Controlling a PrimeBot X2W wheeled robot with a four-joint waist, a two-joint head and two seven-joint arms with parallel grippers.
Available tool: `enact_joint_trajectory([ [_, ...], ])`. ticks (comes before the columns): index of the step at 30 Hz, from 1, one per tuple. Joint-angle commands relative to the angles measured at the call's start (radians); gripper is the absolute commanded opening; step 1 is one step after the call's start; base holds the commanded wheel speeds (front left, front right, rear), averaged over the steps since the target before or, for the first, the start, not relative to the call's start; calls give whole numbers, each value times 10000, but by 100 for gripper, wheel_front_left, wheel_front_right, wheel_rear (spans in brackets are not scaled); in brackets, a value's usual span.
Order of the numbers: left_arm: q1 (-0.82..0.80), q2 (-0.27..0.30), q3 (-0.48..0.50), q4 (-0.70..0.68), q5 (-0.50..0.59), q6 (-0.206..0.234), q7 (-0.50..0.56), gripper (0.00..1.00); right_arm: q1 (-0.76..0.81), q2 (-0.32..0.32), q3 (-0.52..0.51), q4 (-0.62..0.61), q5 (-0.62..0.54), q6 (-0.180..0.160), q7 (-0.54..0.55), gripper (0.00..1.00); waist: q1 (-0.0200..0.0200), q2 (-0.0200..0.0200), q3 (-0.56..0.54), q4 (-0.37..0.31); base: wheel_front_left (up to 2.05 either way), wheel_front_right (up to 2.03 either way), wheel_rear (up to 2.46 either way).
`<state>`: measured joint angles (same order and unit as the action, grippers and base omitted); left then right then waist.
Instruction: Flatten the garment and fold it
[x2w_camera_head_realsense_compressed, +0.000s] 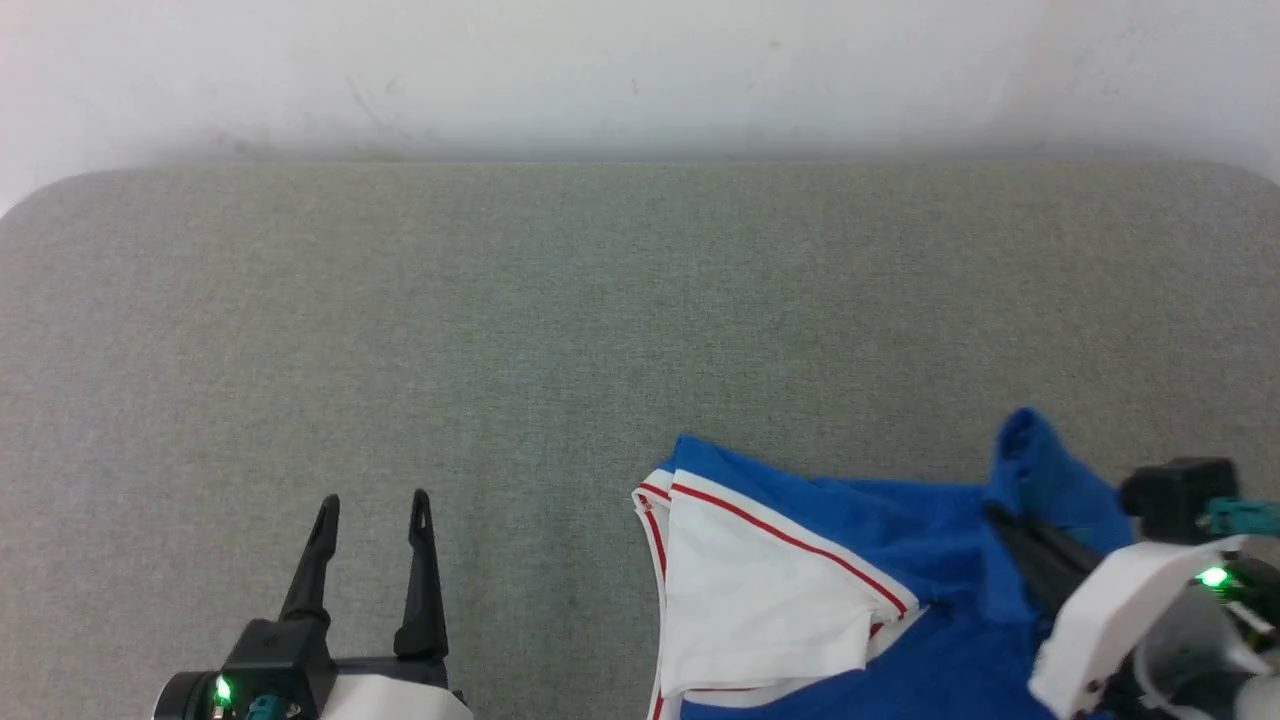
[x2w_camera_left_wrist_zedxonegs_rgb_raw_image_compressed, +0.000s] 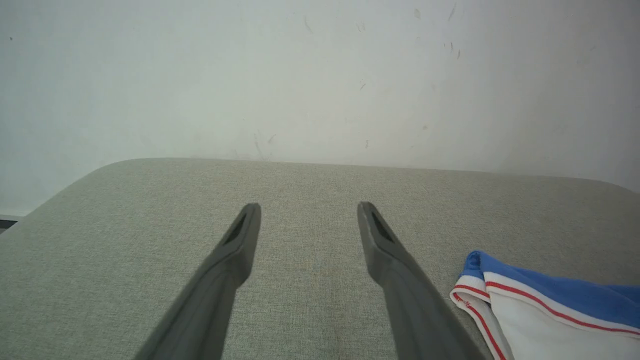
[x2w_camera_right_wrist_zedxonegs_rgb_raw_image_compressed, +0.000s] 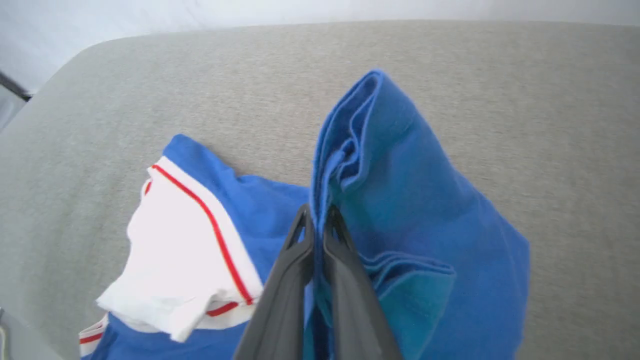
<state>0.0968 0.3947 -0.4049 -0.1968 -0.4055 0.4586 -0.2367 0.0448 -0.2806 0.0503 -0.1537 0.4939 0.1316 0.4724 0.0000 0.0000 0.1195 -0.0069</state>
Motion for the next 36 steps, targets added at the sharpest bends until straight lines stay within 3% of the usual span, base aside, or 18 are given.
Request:
enact_joint_trajectory([
  [1, -193, -39, -10, 52, -44, -43, -47, 100, -32, 65, 103, -102, 48, -9, 19, 0, 0, 0, -32, 66, 0, 0, 0],
  [8, -133, -99, -20, 245, -162, -156, -96, 100, -453, 552, 1653, -696, -82, -9, 228, 0, 0, 0, -95, 354, 0, 0, 0],
  [15, -198, -172, -72, 402, -214, -289, -135, 100, -1169, 1159, 2733, -225, -300, -9, 248, 0, 0, 0, -51, 620, 0, 0, 0],
  [22, -317, -349, -186, 655, -260, -433, -168, 100, -1753, 2070, 2874, 1908, -930, -9, 65, 0, 0, 0, -11, 837, 0, 0, 0],
  [26, -431, -463, -249, 849, -297, -549, -184, 100, -2043, 2266, 2762, 3555, -1857, -9, -148, 0, 0, 0, -33, 985, 0, 0, 0],
  [29, -501, -537, -287, 1002, -324, -641, -196, 100, -2242, 2296, 2933, 4496, -1775, -9, -490, 0, 0, 0, -54, 1098, 0, 0, 0],
  [30, -518, -560, -294, 1050, -330, -665, -199, 100, -2329, 2297, 3041, 4745, -1757, -9, -610, 14, 0, 0, -60, 1123, 0, 0, 0],
  [31, -528, -580, -294, 1093, -340, -686, -203, 100, -2408, 2299, 3144, 4939, -1736, -9, -725, 70, 0, 0, -69, 1138, 0, 0, 0],
  [32, -531, -594, -284, 1131, -351, -705, -207, 100, -2483, 2300, 3228, 5091, -1684, -9, -827, 100, 0, 0, -76, 1141, 0, 0, 0],
  [36, -432, -599, -137, 1202, -385, -697, -222, 100, -2797, 2301, 3640, 5131, -1355, -9, -903, 100, 0, 0, -89, 952, 0, 0, 0],
])
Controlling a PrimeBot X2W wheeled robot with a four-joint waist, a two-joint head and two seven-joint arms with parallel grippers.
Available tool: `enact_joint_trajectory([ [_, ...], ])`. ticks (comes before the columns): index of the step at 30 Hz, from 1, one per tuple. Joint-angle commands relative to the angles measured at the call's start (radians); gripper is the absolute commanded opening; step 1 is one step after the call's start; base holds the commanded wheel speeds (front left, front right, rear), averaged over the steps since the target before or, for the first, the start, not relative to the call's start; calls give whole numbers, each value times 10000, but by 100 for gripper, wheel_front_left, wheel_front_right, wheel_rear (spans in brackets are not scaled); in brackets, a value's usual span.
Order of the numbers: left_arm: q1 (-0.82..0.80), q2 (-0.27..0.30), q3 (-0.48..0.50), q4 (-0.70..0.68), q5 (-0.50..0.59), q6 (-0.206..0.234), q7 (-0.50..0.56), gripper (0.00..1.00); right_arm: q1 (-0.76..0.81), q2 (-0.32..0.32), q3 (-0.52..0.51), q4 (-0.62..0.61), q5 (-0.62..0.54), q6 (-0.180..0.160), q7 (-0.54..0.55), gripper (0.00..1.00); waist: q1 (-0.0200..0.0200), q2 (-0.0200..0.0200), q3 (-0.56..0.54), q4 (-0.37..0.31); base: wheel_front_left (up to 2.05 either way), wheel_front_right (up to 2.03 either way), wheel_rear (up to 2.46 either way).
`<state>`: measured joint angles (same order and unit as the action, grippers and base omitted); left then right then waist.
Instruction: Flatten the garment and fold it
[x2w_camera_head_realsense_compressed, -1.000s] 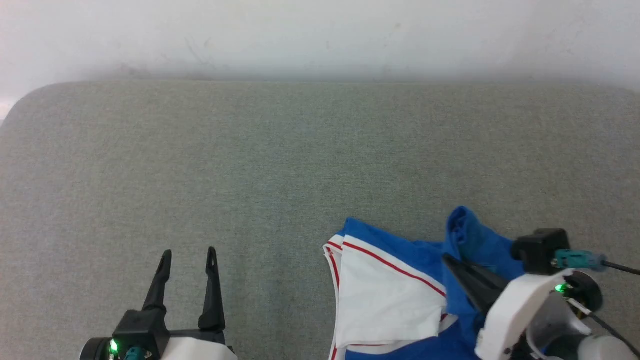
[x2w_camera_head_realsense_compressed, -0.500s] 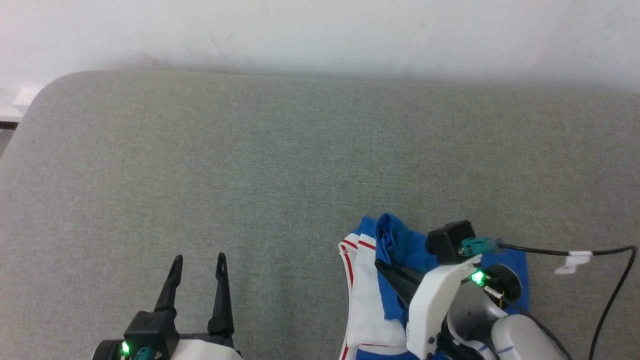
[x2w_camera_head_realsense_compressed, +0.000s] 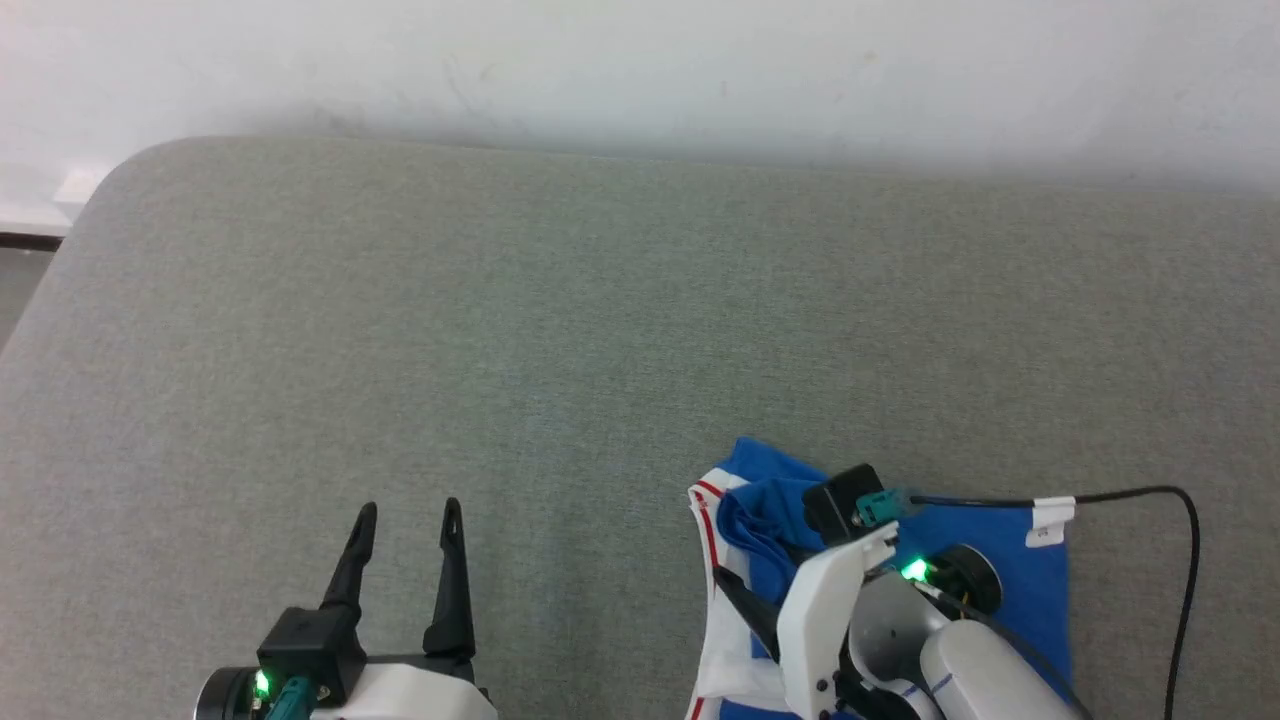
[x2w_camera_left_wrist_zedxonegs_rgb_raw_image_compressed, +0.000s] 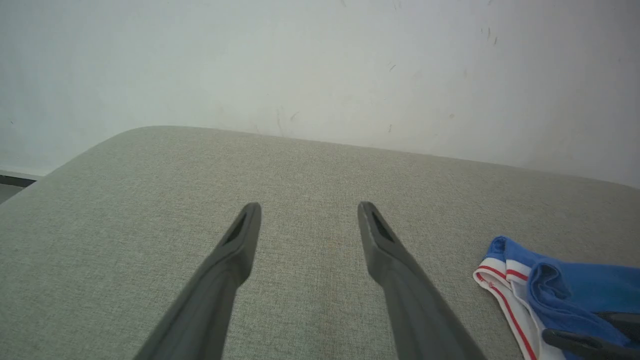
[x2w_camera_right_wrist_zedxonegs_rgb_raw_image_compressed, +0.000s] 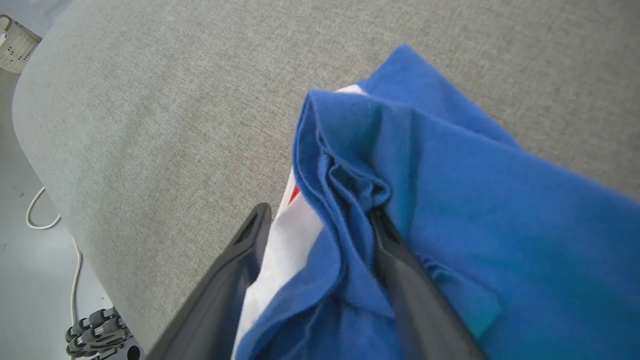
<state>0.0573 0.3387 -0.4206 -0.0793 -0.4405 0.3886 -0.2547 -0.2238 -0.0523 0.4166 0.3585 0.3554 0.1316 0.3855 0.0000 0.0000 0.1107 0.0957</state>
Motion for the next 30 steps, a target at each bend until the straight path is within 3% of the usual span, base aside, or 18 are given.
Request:
enact_joint_trajectory([
  [1, -4, -37, 47, 35, -37, 0, -45, 100, -175, 18, 33, -101, 64, -9, 31, 100, 0, 0, -8, -147, 0, 0, 0],
  [6, 38, -63, 116, 42, -14, -20, -54, 100, -150, 9, -498, -1206, -14, -9, 335, 100, 0, 0, -36, -519, 0, 0, 0],
  [13, -17, -84, 137, -40, 92, -42, -61, 100, 1468, -708, -3273, -3631, -569, -9, 411, 100, 0, 0, 158, -930, 0, 0, 0],
  [17, -66, -119, 160, -51, 144, -30, -63, 100, 2574, -607, -4623, -4485, -521, -9, 739, 100, 0, 0, 348, -1116, 0, 0, 0],
  [22, -193, -174, 127, -2, 203, -71, -65, 100, 3154, -372, -5027, -4481, -609, -9, 929, 100, 0, 0, 477, -1163, 0, 0, 0],
  [30, -461, -54, -39, 59, 374, -158, 45, 100, 2814, -109, -5282, -2991, -875, -9, 666, 100, 0, 0, 488, -843, 0, 0, 0],
])
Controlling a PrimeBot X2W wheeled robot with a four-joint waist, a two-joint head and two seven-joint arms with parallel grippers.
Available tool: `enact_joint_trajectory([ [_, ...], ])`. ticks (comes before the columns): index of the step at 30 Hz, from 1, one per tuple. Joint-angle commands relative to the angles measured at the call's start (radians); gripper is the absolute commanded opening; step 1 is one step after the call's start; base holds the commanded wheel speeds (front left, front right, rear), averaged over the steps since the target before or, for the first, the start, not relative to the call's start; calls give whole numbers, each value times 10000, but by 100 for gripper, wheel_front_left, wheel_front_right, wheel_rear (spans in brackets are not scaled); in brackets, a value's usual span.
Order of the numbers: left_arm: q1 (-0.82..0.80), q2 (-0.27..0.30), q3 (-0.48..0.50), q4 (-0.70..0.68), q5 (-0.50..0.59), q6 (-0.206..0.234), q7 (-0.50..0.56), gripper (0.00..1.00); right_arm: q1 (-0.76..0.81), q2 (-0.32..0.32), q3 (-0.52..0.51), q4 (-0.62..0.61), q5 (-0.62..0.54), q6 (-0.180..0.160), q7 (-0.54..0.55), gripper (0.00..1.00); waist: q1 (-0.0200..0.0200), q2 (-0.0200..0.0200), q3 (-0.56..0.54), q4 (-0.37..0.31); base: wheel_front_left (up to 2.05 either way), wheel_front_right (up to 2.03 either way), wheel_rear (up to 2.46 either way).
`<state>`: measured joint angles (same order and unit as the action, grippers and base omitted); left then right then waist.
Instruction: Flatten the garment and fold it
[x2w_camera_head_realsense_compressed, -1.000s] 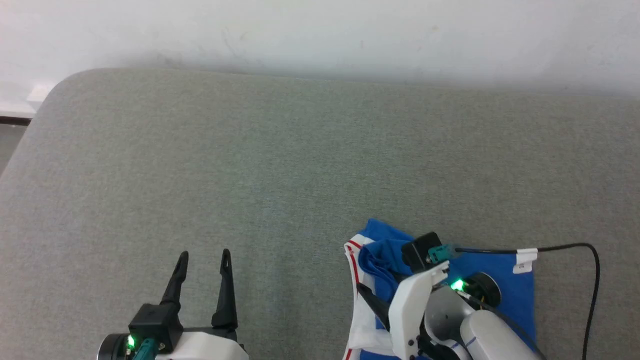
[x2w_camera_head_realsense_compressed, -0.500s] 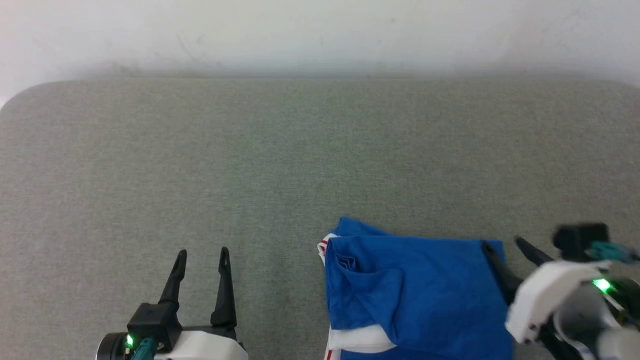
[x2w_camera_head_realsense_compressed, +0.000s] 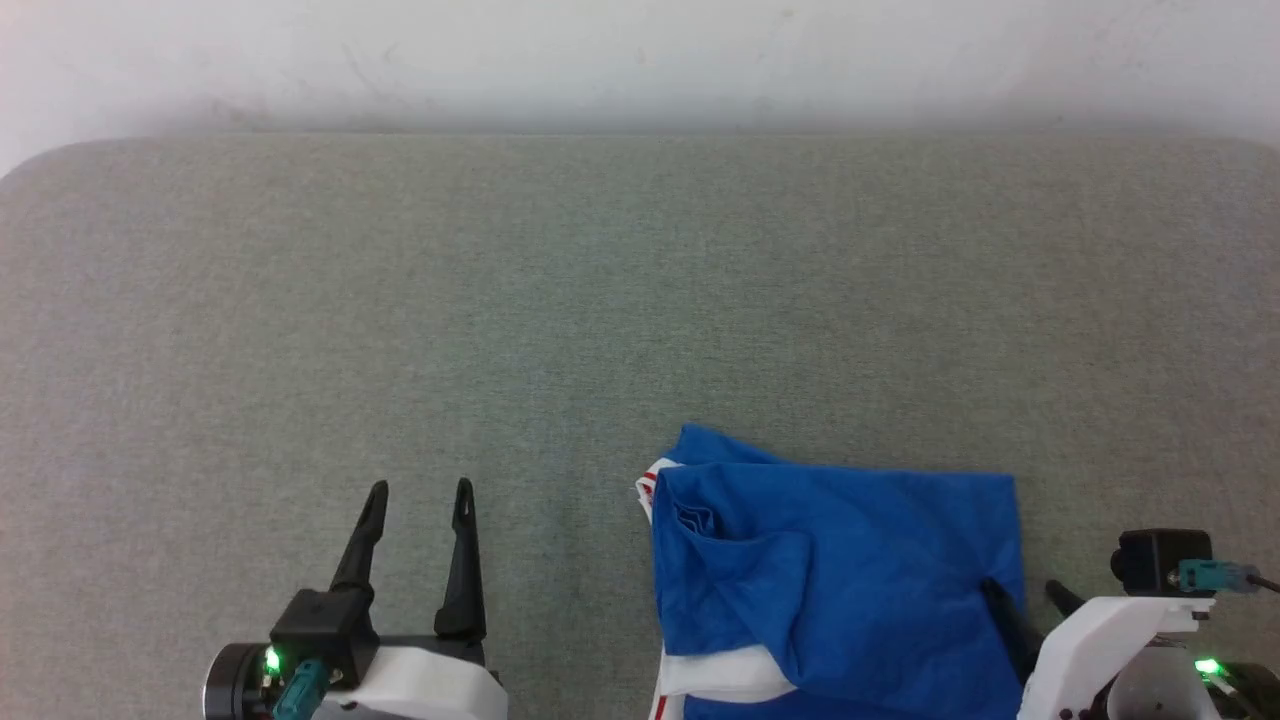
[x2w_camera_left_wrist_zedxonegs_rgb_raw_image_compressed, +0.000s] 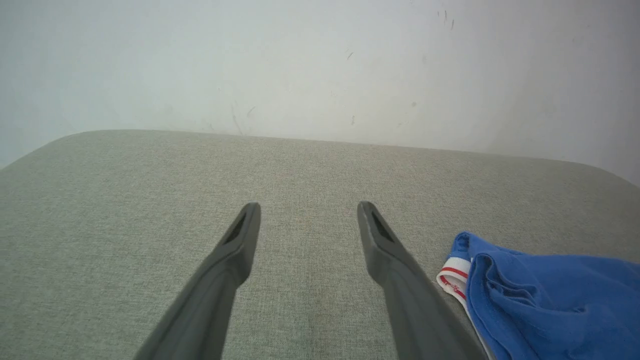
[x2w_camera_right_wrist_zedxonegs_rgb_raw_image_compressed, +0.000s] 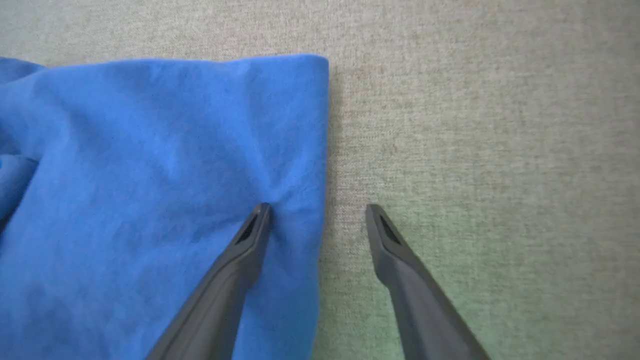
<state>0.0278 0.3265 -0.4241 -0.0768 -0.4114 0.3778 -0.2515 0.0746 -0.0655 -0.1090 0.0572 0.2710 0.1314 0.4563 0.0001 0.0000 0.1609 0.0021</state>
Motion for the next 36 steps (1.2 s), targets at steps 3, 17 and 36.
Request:
enact_joint_trajectory([
  [3, -259, 79, -55, 16, 118, -46, 80, 100, -357, 74, 59, 701, 53, -7, -4, 100, -1, 0, -39, 215, 0, 0, 0],
  [17, -410, 117, -215, 13, 167, -55, 200, 100, -1025, 117, 200, 1471, -37, -7, -673, 0, -1, 0, -340, 43, 0, 0, 0],
  [36, -1323, 287, -292, -260, 637, 137, 431, 100, -3763, -2752, 582, 1482, 173, -7, -269, 0, -1, 0, 1034, -1499, 0, 0, 0],
])
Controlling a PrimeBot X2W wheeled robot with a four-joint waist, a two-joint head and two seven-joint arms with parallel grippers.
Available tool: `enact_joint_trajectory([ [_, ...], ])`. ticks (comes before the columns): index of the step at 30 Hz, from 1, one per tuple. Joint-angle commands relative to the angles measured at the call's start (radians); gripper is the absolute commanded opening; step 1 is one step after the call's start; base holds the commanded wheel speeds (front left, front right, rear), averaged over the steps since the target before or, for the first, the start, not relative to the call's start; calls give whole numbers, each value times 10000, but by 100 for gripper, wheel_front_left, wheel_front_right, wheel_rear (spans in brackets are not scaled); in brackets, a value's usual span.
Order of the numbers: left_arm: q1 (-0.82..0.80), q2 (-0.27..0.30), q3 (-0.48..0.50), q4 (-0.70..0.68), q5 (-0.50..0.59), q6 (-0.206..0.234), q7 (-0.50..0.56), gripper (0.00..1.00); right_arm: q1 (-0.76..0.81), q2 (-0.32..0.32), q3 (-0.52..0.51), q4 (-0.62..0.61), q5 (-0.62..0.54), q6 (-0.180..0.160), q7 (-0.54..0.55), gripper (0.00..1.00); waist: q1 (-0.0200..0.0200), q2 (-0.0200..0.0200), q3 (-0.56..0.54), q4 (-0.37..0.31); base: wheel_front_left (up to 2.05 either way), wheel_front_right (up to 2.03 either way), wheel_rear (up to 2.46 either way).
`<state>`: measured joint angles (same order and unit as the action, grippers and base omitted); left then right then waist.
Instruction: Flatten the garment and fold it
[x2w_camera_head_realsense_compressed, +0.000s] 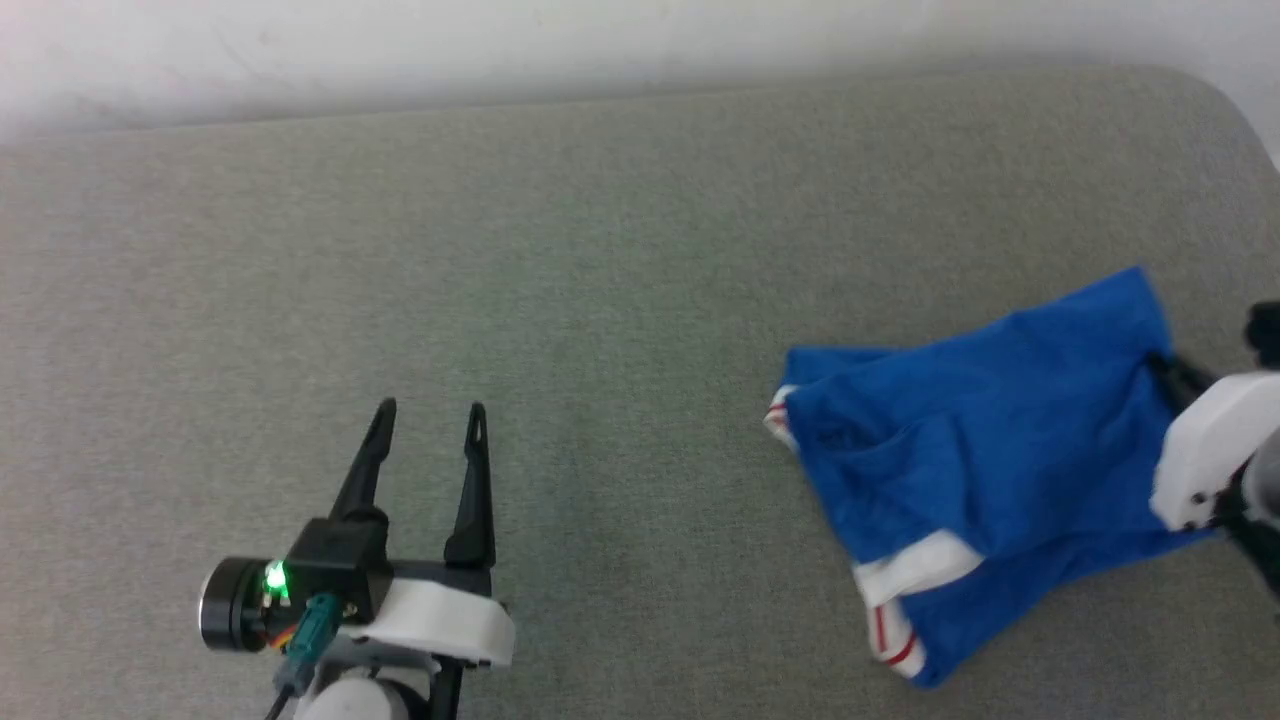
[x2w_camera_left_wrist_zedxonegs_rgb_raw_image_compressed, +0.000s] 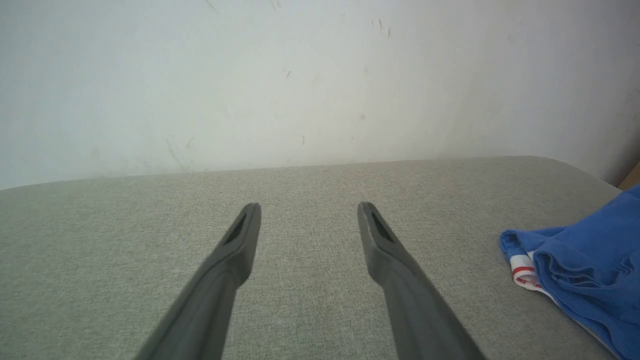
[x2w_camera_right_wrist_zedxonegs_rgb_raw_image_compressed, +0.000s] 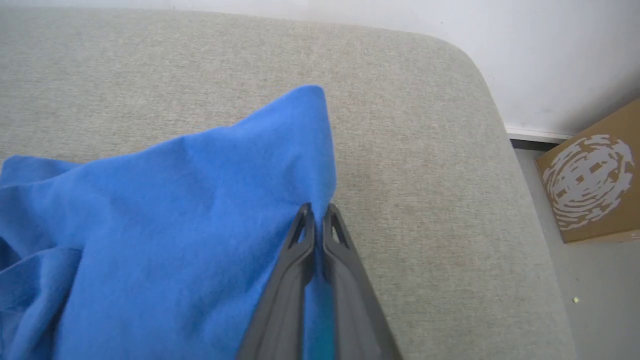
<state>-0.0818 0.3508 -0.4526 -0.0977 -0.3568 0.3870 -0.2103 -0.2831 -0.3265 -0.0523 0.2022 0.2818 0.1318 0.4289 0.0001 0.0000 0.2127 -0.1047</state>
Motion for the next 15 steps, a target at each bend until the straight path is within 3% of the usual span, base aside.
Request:
enact_joint_trajectory([
  [1, -340, 49, -15, -65, 142, 58, 46, 100, -320, -364, 13, 93, 116, -11, 19, 0, -1, 0, 634, -501, 0, 0, 0],
  [8, -1048, 104, -112, -101, 638, 213, 142, 100, -981, -1775, -131, 608, 354, -11, -141, 0, -1, 0, 1337, -868, 0, 0, 0],
  [15, -1470, 155, -168, -404, 1223, 448, -95, 100, -1504, -2704, -423, 1522, 420, -11, -856, 0, -1, 0, 2006, -1071, 0, 0, 0],
])
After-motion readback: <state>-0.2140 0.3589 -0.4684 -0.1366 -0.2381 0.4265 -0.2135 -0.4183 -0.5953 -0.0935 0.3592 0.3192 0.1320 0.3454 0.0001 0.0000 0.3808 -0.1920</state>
